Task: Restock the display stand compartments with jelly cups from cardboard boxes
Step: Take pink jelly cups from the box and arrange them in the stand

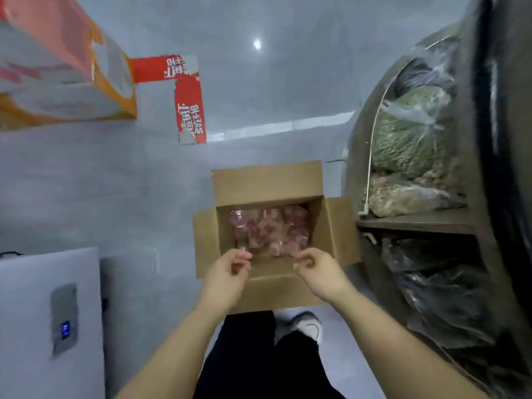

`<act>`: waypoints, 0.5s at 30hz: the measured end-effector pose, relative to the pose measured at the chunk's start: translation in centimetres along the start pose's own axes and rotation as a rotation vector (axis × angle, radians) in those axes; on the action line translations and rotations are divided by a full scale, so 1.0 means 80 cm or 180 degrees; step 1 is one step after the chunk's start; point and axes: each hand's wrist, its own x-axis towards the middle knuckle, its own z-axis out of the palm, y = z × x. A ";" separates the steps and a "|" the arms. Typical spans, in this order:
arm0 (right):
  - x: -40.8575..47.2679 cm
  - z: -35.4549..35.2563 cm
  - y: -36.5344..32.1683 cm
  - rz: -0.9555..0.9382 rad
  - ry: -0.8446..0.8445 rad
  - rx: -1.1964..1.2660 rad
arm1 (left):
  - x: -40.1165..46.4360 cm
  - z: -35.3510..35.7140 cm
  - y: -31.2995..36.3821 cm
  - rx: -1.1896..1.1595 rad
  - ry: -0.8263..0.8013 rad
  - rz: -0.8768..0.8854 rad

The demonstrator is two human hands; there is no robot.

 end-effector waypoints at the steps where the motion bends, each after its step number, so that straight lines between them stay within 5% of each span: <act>1: 0.039 0.013 0.009 0.0028 -0.0045 -0.0156 | 0.030 0.009 -0.019 -0.0058 -0.0023 -0.0141; 9: 0.272 0.107 0.066 -0.0411 -0.0396 -0.1624 | 0.248 0.095 -0.151 0.0046 -0.0305 -0.1239; 15: 0.368 0.179 0.090 -0.0235 -0.0688 -0.2124 | 0.331 0.144 -0.207 0.1039 -0.0534 -0.1422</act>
